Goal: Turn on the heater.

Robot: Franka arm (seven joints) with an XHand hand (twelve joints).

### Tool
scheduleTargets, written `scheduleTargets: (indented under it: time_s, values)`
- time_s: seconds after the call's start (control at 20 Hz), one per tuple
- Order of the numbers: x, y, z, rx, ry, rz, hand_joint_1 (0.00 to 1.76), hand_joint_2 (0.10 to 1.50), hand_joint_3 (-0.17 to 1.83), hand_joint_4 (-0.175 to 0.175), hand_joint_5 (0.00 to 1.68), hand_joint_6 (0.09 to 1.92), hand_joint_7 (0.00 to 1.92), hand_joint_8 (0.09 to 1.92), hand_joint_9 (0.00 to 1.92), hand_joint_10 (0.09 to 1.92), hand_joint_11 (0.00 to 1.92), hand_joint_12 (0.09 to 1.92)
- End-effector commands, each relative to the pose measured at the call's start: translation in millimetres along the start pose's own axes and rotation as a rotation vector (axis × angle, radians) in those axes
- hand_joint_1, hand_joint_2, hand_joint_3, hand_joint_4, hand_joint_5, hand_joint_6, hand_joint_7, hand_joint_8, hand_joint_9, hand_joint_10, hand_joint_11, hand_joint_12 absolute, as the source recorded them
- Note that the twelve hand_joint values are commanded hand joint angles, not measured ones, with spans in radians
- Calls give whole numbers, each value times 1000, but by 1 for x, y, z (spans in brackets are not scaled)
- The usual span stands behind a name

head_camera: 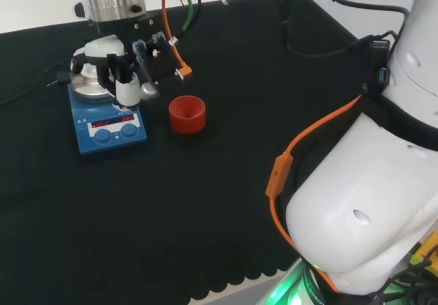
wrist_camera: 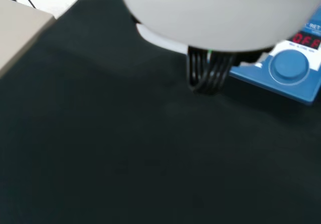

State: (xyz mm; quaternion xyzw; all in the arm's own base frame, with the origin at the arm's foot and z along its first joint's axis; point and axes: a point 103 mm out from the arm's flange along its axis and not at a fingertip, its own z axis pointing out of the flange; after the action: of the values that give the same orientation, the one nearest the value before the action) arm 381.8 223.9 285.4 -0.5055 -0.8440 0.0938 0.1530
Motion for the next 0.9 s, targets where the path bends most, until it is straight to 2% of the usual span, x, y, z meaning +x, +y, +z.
scheduleTargets:
  time_s: [0.05,0.35,0.6,0.9]
  values:
    - [-24,9,5,20,-8,62,1554,506,1228,-59,197,425,1538,1449,1603,1313,1213,1199]
    - [-39,21,0,11,2,121,1548,503,1238,-59,201,420,1539,1455,1604,1320,1214,1207]
    - [-37,28,4,49,-17,104,1548,503,1242,-58,203,417,1541,1459,1609,1326,1220,1216]
    - [-22,26,13,74,-25,76,1549,502,1247,-57,205,411,1544,1465,1610,1333,1220,1227]
